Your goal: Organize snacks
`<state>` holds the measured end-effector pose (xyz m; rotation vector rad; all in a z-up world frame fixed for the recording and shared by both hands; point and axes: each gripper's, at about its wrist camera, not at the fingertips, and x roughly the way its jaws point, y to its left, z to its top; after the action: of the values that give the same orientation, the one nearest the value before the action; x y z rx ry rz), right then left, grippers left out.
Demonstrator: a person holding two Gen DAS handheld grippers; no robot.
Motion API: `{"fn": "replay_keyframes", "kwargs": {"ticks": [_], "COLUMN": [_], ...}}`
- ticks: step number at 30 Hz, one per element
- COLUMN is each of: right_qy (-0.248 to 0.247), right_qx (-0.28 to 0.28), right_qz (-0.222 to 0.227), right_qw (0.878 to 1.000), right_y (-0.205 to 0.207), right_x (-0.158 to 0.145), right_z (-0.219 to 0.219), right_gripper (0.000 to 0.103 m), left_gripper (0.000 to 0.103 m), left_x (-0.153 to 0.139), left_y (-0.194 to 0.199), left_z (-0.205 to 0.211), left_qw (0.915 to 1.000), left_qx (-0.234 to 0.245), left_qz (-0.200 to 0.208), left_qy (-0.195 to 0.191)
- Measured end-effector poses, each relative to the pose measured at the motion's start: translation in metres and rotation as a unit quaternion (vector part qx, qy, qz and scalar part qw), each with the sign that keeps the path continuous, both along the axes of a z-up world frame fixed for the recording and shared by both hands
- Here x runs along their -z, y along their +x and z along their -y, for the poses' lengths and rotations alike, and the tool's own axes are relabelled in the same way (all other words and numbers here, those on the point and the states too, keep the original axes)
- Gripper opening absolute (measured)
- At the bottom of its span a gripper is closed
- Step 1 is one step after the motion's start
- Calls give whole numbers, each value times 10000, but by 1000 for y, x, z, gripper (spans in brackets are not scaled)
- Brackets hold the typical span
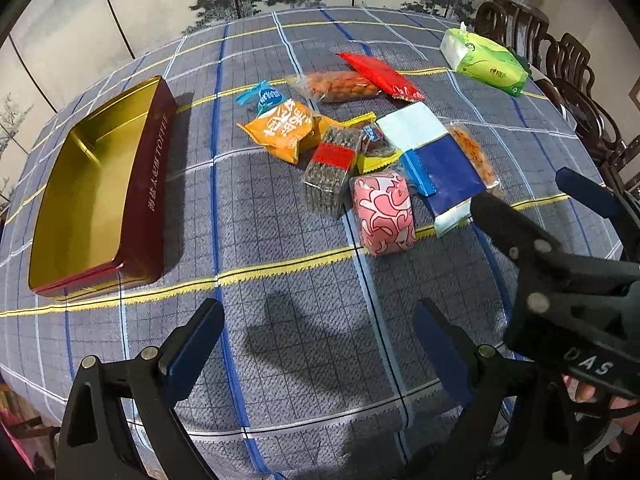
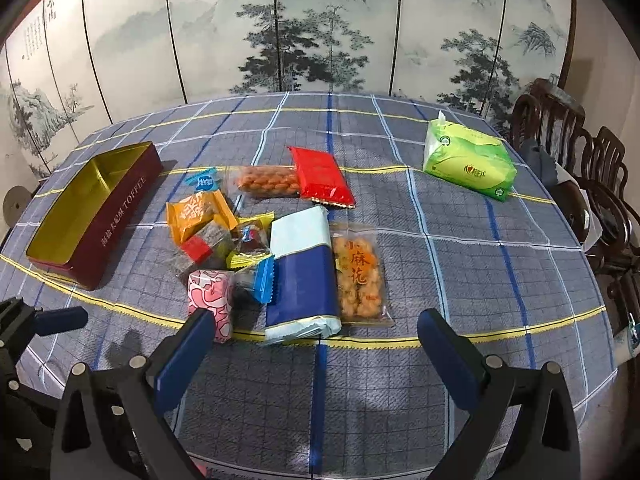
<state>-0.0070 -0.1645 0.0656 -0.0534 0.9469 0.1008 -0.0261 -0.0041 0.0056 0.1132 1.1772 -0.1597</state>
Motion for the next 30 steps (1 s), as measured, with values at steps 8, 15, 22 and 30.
{"fn": "replay_keyframes", "kwargs": {"ticks": [8, 15, 22, 30], "right_qy": [135, 218, 217, 243], "right_qx": [64, 14, -93, -174], "right_qz": [-54, -106, -119, -157], "right_qw": [9999, 9997, 9997, 9994], "right_y": [4, 6, 5, 6], "right_x": [2, 5, 7, 8], "right_z": [5, 8, 4, 1], "right_gripper": [103, 103, 103, 99], "left_gripper": [93, 90, 88, 84], "left_x": [2, 7, 5, 8], "left_y": [4, 7, 12, 17], "left_z": [-4, -9, -20, -28], "left_qw": [10000, 9999, 9996, 9994], "left_qx": [-49, -145, -278, -324], "left_qz": [58, 0, 47, 21], "left_qy": [54, 69, 46, 85]}}
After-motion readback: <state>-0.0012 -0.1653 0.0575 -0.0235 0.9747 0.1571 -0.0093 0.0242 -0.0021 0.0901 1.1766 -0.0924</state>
